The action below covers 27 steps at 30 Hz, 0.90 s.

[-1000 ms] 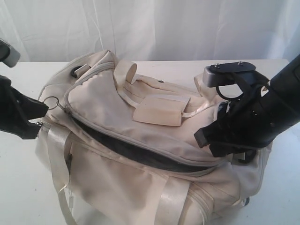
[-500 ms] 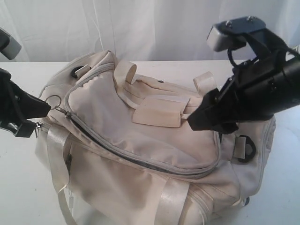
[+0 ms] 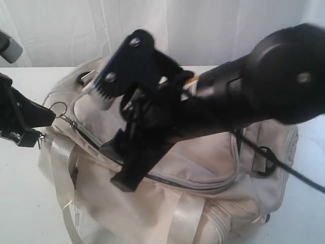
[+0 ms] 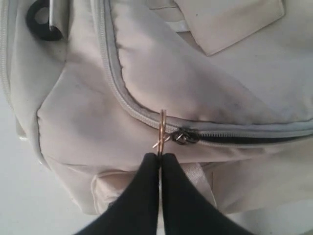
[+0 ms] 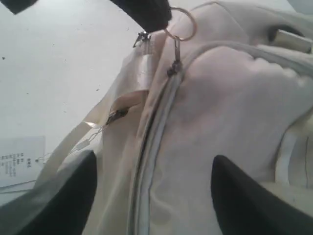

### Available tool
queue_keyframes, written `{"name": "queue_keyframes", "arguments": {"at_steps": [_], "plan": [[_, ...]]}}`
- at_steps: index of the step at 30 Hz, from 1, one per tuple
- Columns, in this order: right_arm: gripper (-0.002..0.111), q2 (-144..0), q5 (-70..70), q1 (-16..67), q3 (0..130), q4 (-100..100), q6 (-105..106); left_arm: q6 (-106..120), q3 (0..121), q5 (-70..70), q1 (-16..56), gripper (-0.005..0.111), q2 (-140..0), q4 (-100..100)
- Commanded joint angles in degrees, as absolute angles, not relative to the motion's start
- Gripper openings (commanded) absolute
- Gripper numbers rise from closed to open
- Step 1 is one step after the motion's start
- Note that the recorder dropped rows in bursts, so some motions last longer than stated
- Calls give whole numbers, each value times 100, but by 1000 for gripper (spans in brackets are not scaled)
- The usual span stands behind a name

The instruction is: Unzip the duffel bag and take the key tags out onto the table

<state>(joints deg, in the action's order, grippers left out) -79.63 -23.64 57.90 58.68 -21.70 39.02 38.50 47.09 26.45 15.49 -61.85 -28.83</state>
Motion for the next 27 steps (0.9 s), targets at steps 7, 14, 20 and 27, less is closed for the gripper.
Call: {"name": "queue_keyframes", "arguments": {"at_steps": [7,14,20,27], "plan": [[51,-9499,-1746,6562,6617,1631,1217,3808,4743,2656,1537,0,-6131,-3036],[0,-9539,-2335,6562,6617,1480,1087,3808,4743,2397,1537,0,-6378,-3036],[0,-9539,-2778,6618,6604,1440,905,3819,4743,1886,1537,0,-6686,-3036],[0,-9315,-2986,6623,6237,1370,901,3819,5159,1952,1537,0,-6848,-3036]]}}
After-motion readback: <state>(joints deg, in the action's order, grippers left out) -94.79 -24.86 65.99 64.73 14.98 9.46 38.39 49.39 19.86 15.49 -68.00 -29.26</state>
